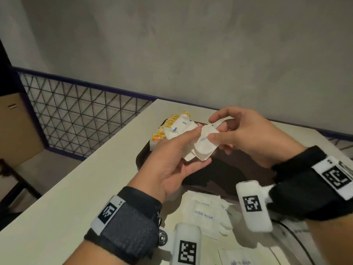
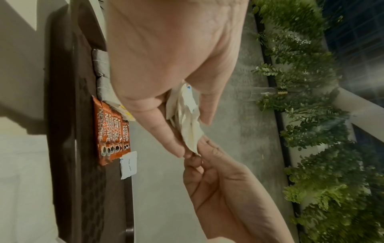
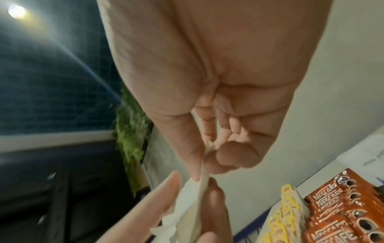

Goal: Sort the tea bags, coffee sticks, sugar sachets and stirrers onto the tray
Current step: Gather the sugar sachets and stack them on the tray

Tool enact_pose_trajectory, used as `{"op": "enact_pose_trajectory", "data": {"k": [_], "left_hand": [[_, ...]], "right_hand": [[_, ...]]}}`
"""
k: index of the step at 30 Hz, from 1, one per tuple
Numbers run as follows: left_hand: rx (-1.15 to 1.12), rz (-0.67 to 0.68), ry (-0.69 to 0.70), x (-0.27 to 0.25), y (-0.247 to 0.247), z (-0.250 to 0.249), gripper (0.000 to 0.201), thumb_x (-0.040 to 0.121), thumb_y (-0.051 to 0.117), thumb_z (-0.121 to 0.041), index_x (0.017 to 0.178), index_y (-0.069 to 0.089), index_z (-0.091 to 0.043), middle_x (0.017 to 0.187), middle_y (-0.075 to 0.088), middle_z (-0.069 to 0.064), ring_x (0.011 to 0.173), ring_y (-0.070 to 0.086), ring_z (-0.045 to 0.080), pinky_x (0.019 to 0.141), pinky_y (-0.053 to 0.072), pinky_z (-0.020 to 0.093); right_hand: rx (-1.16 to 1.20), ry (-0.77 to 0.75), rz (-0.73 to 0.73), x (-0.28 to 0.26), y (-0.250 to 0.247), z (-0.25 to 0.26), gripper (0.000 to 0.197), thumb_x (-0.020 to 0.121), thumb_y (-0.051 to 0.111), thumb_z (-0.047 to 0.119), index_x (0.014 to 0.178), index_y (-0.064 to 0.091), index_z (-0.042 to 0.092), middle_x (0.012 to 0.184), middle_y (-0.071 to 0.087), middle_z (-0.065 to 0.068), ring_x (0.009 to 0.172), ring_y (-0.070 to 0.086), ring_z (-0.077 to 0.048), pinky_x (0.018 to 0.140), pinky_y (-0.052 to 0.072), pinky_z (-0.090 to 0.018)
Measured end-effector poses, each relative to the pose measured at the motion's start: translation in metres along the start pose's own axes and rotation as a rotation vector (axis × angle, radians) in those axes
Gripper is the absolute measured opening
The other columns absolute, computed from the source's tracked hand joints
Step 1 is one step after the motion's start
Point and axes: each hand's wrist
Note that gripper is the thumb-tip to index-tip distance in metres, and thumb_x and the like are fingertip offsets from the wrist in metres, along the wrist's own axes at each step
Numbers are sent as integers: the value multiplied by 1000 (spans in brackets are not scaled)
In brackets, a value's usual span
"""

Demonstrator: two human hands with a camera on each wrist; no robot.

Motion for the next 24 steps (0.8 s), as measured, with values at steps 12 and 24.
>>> {"op": "enact_pose_trajectory", "data": {"k": [12,24], "left_hand": [[-78,-56,1,-4,4,-1,44,87,76,0,128,63,-7,105,80,16,91,79,27,61,63,31],[-89,-145,-41,-4,5,2,36,90,72,-3,125,65,-8,100,80,15,76,79,25,50,58,27]], "right_hand": [[-241,-180,65,-22,-16,5,40,80,71,-3,100,75,32,99,73,4,73,65,-14,69,57,-35],[-507,-215,-115,-20,-23,7,6,87,77,30,81,75,31,101,66,14,82,58,-1,74,44,-25]]}}
Point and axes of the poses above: each hand's wrist, its own x-axis towards the middle knuckle, its own y-axis out of the palm, z = x × y
